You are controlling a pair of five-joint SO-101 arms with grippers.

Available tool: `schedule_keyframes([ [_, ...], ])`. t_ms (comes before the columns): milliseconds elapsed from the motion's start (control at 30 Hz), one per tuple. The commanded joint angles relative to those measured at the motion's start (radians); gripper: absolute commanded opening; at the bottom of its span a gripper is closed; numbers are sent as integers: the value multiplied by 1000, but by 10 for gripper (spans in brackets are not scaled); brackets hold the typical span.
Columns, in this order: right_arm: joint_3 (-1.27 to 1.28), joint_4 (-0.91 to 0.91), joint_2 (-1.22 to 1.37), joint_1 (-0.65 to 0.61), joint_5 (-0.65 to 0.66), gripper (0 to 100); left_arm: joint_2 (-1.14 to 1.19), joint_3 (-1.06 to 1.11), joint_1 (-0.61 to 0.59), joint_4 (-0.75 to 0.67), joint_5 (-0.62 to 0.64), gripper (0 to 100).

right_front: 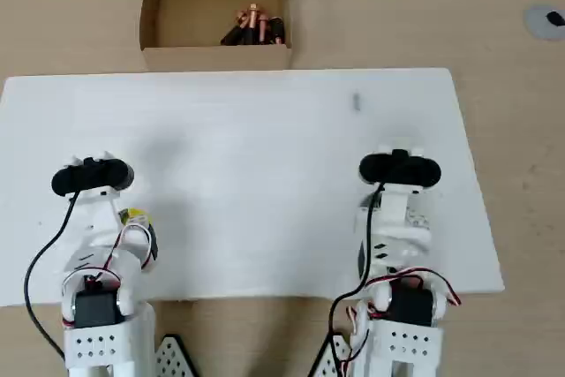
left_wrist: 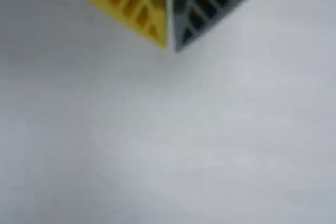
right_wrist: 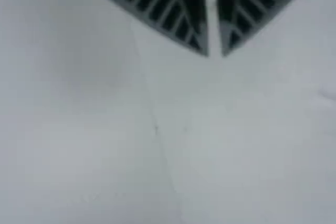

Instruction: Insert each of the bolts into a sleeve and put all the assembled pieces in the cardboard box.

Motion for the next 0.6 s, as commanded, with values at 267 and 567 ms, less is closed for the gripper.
schedule_keyframes([
  [267,2,54,-111,16,3,10,-13,-17,9,-2,-3,6],
  [567,2,54,-111,16,3,10,-13,-17,9,-2,-3,6],
])
